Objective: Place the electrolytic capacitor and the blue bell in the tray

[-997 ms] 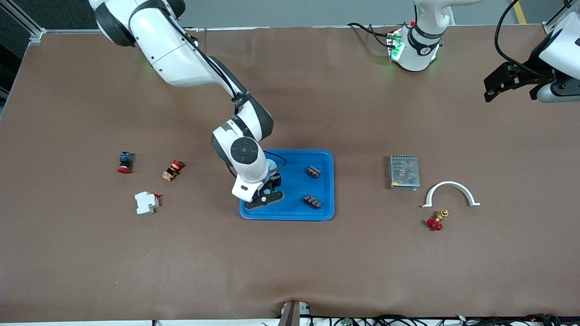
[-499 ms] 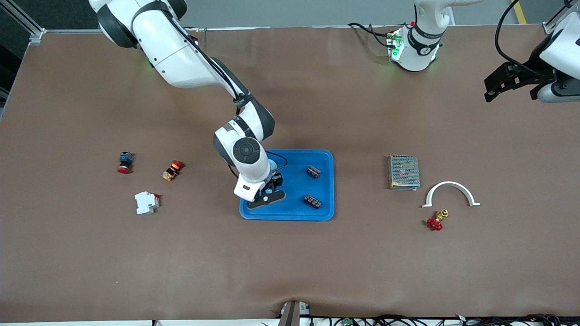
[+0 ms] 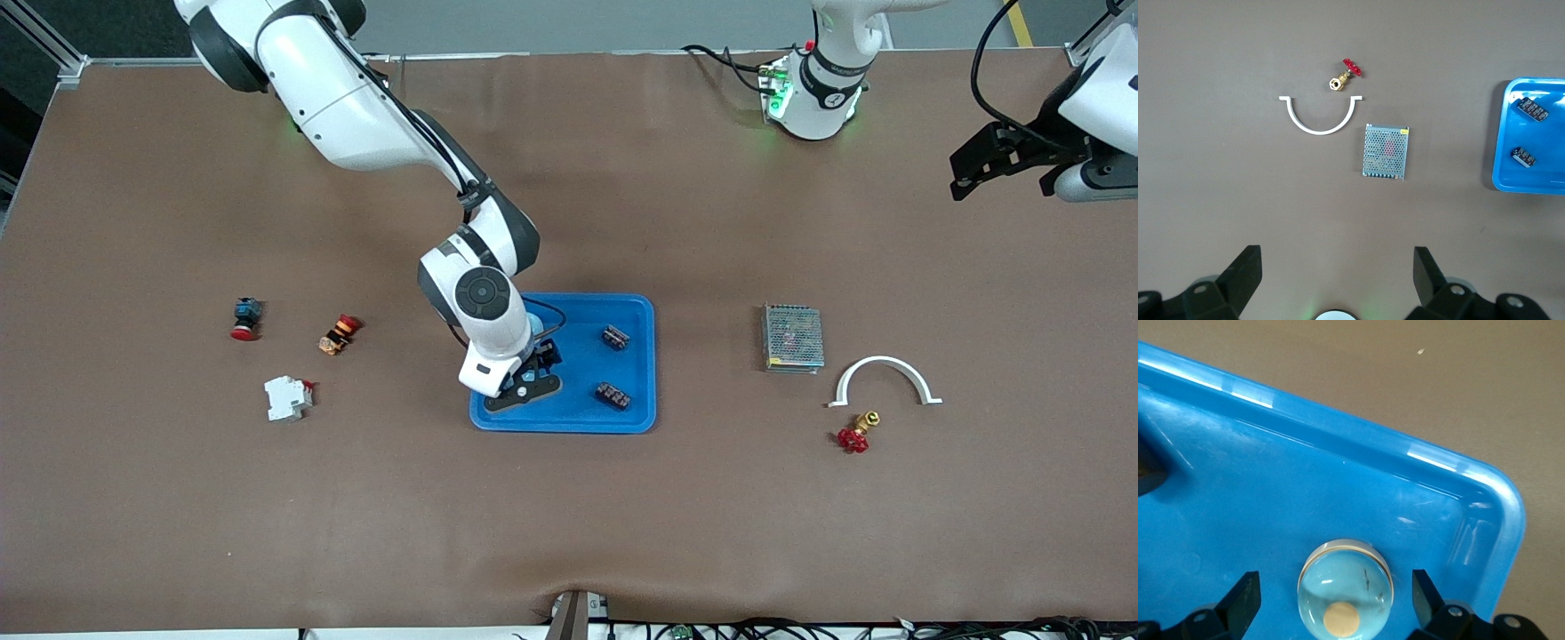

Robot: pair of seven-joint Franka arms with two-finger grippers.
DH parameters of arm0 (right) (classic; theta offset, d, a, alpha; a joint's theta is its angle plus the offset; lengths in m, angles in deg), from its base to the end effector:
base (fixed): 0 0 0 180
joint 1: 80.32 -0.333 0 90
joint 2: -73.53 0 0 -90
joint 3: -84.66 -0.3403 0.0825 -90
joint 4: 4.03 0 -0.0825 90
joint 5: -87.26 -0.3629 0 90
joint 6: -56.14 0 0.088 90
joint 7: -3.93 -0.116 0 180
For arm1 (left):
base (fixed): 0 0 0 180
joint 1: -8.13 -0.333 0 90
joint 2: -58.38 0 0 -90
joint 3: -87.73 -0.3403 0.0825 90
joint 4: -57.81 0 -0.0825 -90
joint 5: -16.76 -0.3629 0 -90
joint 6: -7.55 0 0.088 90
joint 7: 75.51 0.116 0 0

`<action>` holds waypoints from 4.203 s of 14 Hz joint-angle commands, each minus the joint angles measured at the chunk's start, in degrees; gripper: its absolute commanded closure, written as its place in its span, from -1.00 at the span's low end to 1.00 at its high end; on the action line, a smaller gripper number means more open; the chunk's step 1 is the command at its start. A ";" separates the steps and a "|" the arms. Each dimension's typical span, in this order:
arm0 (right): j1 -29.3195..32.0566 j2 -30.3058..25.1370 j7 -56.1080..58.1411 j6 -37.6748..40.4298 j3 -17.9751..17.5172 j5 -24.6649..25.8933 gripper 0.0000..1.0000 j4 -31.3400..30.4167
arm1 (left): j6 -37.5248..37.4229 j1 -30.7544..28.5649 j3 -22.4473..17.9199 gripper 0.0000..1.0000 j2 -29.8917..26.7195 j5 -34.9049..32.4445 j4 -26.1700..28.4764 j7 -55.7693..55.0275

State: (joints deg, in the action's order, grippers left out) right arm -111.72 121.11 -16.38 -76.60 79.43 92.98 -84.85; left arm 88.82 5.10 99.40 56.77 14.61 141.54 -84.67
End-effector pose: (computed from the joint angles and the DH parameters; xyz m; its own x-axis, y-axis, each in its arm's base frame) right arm 0.6037 0.4268 0.2336 0.9473 0.3105 0.0784 0.3127 -0.9497 -0.0172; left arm 0.5022 -0.0735 0.6895 0.9999 0.0148 -0.0083 0.0144 -0.9989 -0.0447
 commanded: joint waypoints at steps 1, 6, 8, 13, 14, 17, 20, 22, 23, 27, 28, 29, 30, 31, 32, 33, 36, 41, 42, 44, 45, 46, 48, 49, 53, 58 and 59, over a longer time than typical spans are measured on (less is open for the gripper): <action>-0.76 -4.58 -1.13 5.89 0.14 0.88 -1.00 -0.48 | -0.95 -0.23 0.10 -1.00 0.02 1.09 -0.85 0.19; -0.76 -15.65 -1.13 22.57 -1.09 0.17 -1.00 -0.48 | -0.95 -0.05 0.19 -1.00 0.20 0.22 -0.85 0.28; -0.76 -19.70 -1.05 28.56 -1.18 -0.09 -1.00 -0.48 | -0.95 -0.05 0.19 -1.00 0.11 0.22 -0.85 -0.16; -0.59 -29.71 -1.13 43.14 -1.10 -0.18 -1.00 -0.39 | -0.95 -0.23 0.10 -1.00 -0.06 0.22 -0.76 0.62; -0.15 -31.82 -1.05 46.05 -1.10 -0.18 -1.00 -0.39 | -0.95 -0.31 0.10 -1.00 0.02 0.30 -0.76 0.98; 1.51 -37.63 -0.79 54.22 -0.04 -0.09 -1.00 -0.39 | -0.68 -0.40 0.10 -1.00 0.02 0.48 -0.58 1.07; 7.65 -41.76 1.31 60.12 -0.04 -0.09 -1.00 -0.39 | 0.63 -0.40 0.10 -1.00 0.02 0.65 0.20 1.68; 13.62 -44.05 8.23 61.98 -0.04 -0.18 -1.00 -0.39 | 2.82 -0.40 0.10 -1.00 -0.33 0.83 2.66 1.77; 17.05 -44.93 11.84 62.16 0.05 -0.26 -1.00 -0.39 | 3.53 -0.40 0.10 -1.00 -0.85 0.92 3.28 1.77; 33.04 -45.12 23.27 61.11 -0.04 -4.39 -1.00 0.05 | 3.71 -0.40 0.01 -1.00 -0.94 0.92 2.85 1.86; 35.08 -44.77 25.47 59.97 -0.04 -4.22 -1.00 0.05 | 3.71 -0.40 0.01 -1.00 -0.86 0.92 2.85 1.86; 36.06 -44.51 26.45 56.83 0.05 -3.44 -1.00 0.05 | 3.71 -0.32 0.10 -1.00 -0.86 0.92 2.85 1.86; 36.50 -44.33 26.55 53.58 0.05 -3.26 -1.00 -0.04 | 3.71 -0.23 0.10 -1.00 -0.86 0.92 2.85 1.86; 37.20 -43.28 26.03 51.46 0.13 -3.17 -1.00 -0.04 | 3.71 -0.23 0.19 -1.00 -0.86 0.83 2.85 1.86; 38.77 -42.40 25.94 50.22 0.05 -3.60 -1.00 0.05 | 3.71 -0.23 0.19 -1.00 -0.94 0.92 2.85 1.77; 39.75 -41.70 25.94 47.86 -0.04 -4.39 -1.00 0.05 | 3.62 -0.31 0.19 -1.00 -0.94 0.92 2.93 1.86; 39.06 -41.07 20.09 45.11 -0.04 -4.49 -1.00 -0.48 | 3.45 -0.40 0.02 -1.00 -1.38 0.92 3.02 1.86; 38.44 -45.36 17.32 46.52 -0.57 -5.36 -1.00 -4.94 | 3.10 -0.49 -0.43 -1.00 -2.17 0.92 2.85 1.86; 38.53 -47.12 17.41 46.08 -0.57 -6.15 -1.00 -7.22 | 2.92 -0.40 -0.43 -1.00 -2.17 0.92 2.85 1.86; 38.61 -49.33 17.50 44.67 -0.48 -6.94 -1.00 -10.23 | 2.31 -0.49 -0.43 -1.00 -2.44 0.92 2.76 1.86; 38.53 -49.42 17.59 44.50 -0.48 -6.95 -1.00 -10.32 | 2.13 -0.49 -0.43 -1.00 -2.96 0.92 2.76 1.86; 38.53 -49.42 17.67 44.49 -0.39 -6.86 -1.00 -10.41 | 2.04 -0.49 -0.43 -1.00 -3.05 0.92 2.76 1.86; 38.26 -49.51 17.67 44.84 -0.57 -6.86 -1.00 -10.32 | 2.13 -0.49 -0.43 -1.00 -3.32 0.92 2.76 1.86; 38.18 -49.77 17.67 44.85 -0.57 -6.86 -1.00 -10.32 | 2.13 -0.40 -0.43 -1.00 -3.23 1.01 2.67 1.68; 38.18 -49.78 17.67 44.58 -0.57 -6.77 -1.00 -10.32 | 2.13 -0.40 -0.25 -1.00 -3.32 1.01 2.76 1.77; 38.00 -49.78 17.67 44.84 -0.57 -6.77 -1.00 -10.32 | 2.13 -0.32 0.01 -1.00 -3.23 1.01 2.76 1.77; 37.74 -49.78 17.67 44.93 -0.57 -6.77 -1.00 -10.32 | 2.13 -0.32 0.10 -1.00 -3.14 1.01 2.76 1.77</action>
State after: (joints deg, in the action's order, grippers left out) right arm -73.65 72.98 1.98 -31.26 79.01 86.55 -93.57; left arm 91.52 5.12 99.37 54.66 14.61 143.75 -84.27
